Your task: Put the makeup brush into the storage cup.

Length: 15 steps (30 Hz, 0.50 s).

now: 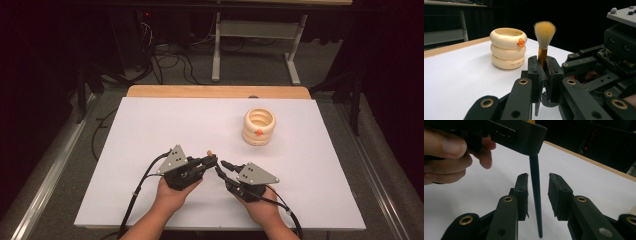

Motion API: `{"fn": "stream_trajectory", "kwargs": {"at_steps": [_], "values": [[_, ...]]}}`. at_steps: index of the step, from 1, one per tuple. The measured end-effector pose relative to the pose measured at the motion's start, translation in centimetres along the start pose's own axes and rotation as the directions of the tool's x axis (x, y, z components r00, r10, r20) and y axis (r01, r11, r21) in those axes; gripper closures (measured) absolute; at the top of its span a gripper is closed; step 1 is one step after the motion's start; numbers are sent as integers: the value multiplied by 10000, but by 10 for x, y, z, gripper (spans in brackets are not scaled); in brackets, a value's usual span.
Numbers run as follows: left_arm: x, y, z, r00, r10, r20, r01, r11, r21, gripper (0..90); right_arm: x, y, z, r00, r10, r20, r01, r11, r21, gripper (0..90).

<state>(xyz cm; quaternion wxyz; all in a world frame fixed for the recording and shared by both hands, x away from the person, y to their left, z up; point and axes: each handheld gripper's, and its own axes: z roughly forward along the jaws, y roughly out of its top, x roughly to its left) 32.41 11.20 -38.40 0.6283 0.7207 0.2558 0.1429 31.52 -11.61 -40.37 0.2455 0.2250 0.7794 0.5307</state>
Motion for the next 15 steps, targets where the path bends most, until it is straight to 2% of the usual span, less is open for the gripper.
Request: {"fn": "stream_trajectory", "kwargs": {"at_steps": [15], "values": [[-5, -2, 4, 9998, 194, 69, -195, 9997, 161, 839, 3, 1, 0, 9998, -219, 37, 220, 9996, -151, 786]]}}
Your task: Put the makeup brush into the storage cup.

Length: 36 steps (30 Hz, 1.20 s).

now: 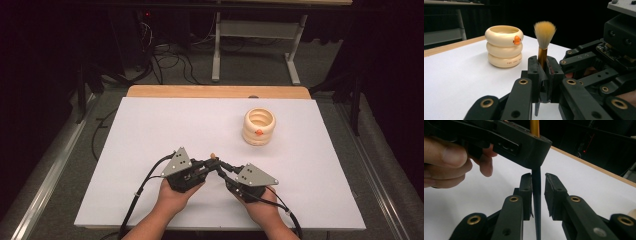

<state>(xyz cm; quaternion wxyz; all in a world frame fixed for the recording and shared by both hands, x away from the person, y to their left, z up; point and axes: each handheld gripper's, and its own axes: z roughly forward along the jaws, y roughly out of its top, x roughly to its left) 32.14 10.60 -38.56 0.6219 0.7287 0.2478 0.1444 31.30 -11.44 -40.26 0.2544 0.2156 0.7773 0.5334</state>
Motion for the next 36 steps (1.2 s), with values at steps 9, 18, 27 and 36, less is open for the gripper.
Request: {"fn": "stream_trajectory", "kwargs": {"at_steps": [9, 18, 27, 36], "values": [[-1, 0, 1, 10000, 38, 2, -38, 10000, 6, 839, 1, 0, 0, 10000, -71, -14, 71, 10000, -30, 814], [-1, -1, 1, 10000, 35, 13, -35, 10000, 31, 838, 2, 0, 0, 9999, -161, -5, 161, 9999, -20, 840], [0, 0, 1, 10000, -20, 33, 20, 10000, 81, 835, 3, 0, 0, 9996, -284, 14, 284, 9996, 3, 847], [0, 0, 1, 10000, -71, -63, 71, 10000, 52, 786, 2, 1, -1, 9994, -339, 20, 339, 9994, -43, 848]]}}
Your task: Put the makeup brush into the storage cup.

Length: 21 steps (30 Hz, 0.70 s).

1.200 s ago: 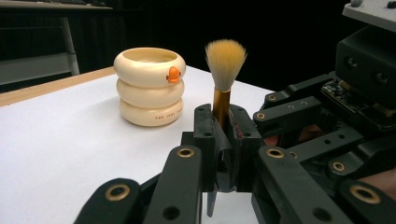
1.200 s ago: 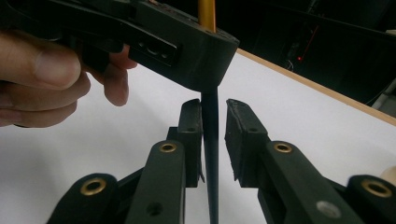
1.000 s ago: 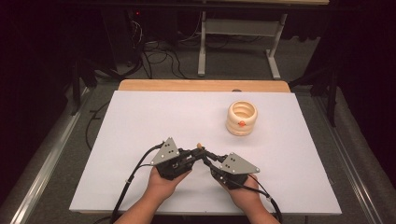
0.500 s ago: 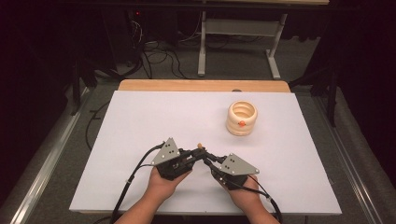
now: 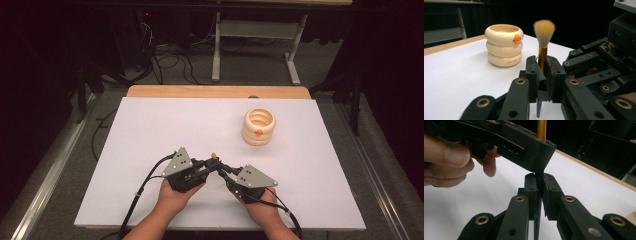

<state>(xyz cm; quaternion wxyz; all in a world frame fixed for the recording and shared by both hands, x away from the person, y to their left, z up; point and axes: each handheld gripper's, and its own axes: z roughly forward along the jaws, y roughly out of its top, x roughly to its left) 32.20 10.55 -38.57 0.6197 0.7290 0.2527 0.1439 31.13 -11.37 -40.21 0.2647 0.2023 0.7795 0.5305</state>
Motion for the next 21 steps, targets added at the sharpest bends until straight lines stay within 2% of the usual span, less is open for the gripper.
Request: {"fn": "stream_trajectory", "kwargs": {"at_steps": [5, 14, 21], "values": [[0, 1, -1, 10000, 41, -38, -41, 10000, -66, 701, -1, 0, -1, 10000, 45, 24, -45, 10000, 5, 848], [2, 1, -2, 10000, 12, -64, -12, 10000, 0, 603, -6, 1, -4, 9995, 256, 164, -255, 9997, -55, 848], [8, 0, -7, 9992, 7, -403, -6, 10000, 25, 549, -11, 1, -8, 9991, 270, 316, -266, 9996, -117, 848]]}}
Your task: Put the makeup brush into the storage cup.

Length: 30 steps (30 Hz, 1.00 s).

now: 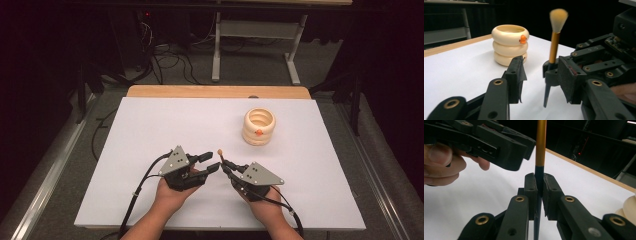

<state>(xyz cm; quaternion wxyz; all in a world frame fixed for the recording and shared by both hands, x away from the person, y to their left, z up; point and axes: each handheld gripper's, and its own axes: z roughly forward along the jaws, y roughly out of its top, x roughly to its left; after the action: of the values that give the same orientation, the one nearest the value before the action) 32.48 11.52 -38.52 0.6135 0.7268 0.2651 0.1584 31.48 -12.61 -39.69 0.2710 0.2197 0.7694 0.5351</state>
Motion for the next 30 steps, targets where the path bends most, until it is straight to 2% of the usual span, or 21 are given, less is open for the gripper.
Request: {"fn": "stream_trajectory", "kwargs": {"at_steps": [12, 15, 19, 28, 30], "values": [[17, -5, -8, 9954, -190, -940, 208, 9996, 182, 419, -16, -3, -10, 9987, 376, 339, -374, 9993, -73, 847], [22, -9, -8, 9944, -325, -1007, 354, 9990, 277, 395, -21, -3, -14, 9975, 522, 473, -520, 9986, -67, 847], [27, -12, -8, 9919, -485, -1177, 537, 9977, 417, 354, -27, -4, -18, 9971, 485, 581, -479, 9988, -113, 847], [35, -14, -15, 9837, -366, -1759, 453, 9979, 457, 282, -40, -6, -28, 9924, 793, 938, -775, 9967, -235, 847], [38, -14, -18, 9778, -302, -2075, 414, 9979, 498, 243, -44, -7, -31, 9909, 859, 1036, -828, 9960, -334, 847]]}}
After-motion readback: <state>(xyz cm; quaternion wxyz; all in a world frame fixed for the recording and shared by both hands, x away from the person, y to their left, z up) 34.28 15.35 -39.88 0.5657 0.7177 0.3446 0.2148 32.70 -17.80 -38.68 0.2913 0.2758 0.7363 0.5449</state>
